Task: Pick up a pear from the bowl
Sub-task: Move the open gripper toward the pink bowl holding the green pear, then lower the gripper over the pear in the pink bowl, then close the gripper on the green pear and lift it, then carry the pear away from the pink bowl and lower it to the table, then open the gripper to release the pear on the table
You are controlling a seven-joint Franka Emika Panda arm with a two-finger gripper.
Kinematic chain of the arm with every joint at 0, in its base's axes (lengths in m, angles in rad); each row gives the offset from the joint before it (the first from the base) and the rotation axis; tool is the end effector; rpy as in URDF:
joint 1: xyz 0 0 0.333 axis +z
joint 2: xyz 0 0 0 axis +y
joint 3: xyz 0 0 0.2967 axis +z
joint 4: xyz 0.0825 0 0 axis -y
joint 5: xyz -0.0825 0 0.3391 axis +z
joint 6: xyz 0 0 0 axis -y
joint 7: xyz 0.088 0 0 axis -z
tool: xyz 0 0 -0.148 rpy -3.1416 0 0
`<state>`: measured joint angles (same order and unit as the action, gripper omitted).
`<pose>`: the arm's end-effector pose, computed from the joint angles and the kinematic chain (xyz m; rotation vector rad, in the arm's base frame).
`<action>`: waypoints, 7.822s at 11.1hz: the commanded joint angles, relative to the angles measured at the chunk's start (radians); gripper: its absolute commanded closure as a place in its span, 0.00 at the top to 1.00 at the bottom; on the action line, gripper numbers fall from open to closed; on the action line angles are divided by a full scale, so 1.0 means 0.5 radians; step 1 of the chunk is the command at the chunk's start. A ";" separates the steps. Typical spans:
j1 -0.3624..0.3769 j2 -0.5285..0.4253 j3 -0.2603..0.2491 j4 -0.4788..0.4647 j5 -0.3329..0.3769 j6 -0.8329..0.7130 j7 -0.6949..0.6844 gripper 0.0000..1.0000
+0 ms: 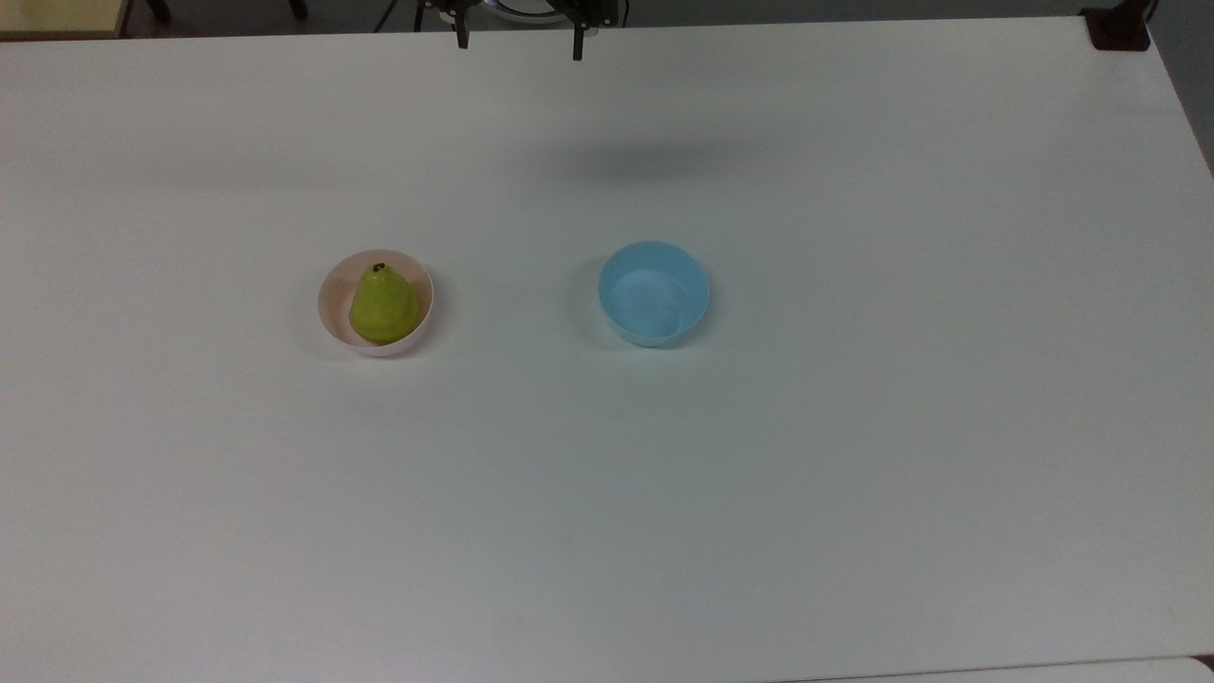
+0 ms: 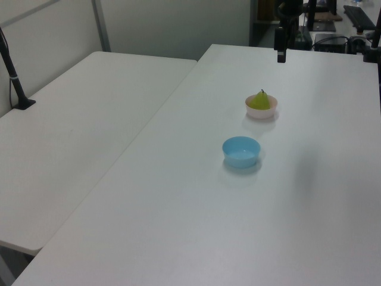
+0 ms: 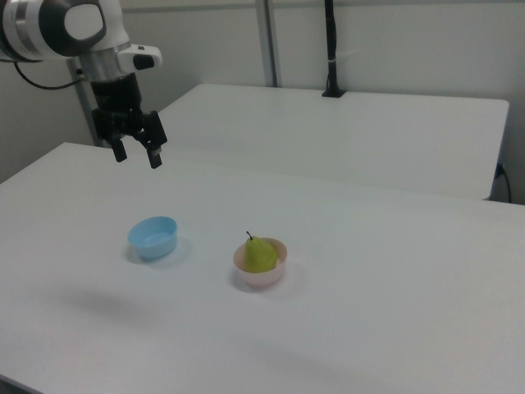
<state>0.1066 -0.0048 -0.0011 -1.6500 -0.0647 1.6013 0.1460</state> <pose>0.5050 0.0440 0.5357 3.0710 -0.0570 -0.0544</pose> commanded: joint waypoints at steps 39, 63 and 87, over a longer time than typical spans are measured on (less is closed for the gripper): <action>-0.545 0.761 -0.001 0.042 0.047 0.880 -0.801 1.00; -0.477 0.752 0.005 0.011 -0.085 0.725 -0.798 0.31; -1.020 1.007 -0.025 0.152 -0.107 1.326 -1.001 0.99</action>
<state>-0.4036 0.5235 -0.0135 -1.5754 -0.1061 2.2595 -0.3519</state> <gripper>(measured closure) 0.207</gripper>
